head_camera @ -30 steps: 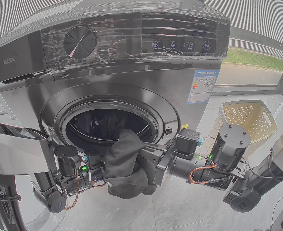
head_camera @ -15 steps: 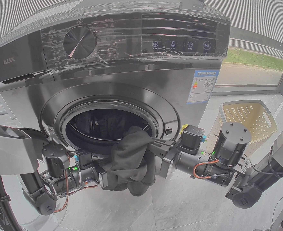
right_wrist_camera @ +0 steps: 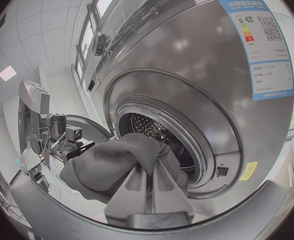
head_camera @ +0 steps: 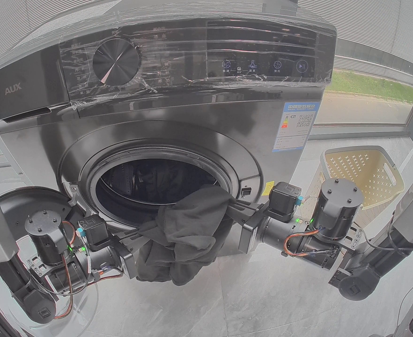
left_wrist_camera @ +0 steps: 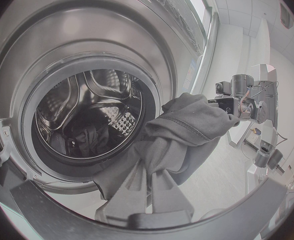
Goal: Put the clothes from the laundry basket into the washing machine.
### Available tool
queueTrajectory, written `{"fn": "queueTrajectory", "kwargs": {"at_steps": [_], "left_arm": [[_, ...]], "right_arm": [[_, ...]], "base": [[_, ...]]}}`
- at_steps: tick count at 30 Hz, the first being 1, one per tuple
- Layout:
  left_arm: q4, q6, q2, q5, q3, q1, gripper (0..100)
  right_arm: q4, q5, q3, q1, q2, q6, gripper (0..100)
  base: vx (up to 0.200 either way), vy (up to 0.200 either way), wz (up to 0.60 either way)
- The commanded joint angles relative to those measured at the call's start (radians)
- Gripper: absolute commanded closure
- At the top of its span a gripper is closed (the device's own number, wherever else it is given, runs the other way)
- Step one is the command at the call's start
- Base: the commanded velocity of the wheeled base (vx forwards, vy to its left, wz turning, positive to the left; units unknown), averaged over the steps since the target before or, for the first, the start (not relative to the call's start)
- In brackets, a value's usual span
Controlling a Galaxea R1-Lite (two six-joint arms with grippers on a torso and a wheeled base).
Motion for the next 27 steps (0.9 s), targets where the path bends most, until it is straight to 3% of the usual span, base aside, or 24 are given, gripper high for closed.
{"fn": "queueTrajectory", "kwargs": {"at_steps": [1, 8, 9, 14, 18, 27], "left_arm": [[-0.001, -0.002, -0.016, -0.001, 0.011, 0.000, 100], [-0.001, 0.003, 0.017, -0.002, 0.037, -0.013, 100], [0.000, 0.003, 0.027, -0.002, 0.036, -0.014, 0], [-0.001, -0.003, 0.076, -0.001, 0.025, -0.013, 0], [-0.003, 0.006, 0.119, 0.001, 0.030, -0.010, 0], [-0.003, 0.007, 0.116, 0.002, 0.040, -0.008, 0]], "right_arm": [[-0.001, 0.001, -0.003, 0.002, 0.006, 0.000, 100], [-0.015, 0.008, -0.024, 0.038, 0.005, 0.000, 100], [-0.015, 0.010, -0.026, 0.046, 0.005, 0.002, 100], [-0.014, -0.001, -0.052, 0.065, 0.010, 0.026, 100], [-0.004, -0.064, -0.107, 0.057, 0.036, 0.029, 100], [0.009, -0.122, -0.141, 0.037, 0.057, 0.045, 100]], "base": [[0.000, 0.000, 0.00], [0.000, 0.000, 0.00], [0.000, 0.000, 0.00], [0.000, 0.000, 0.00], [0.000, 0.000, 0.00], [0.000, 0.000, 0.00]]}}
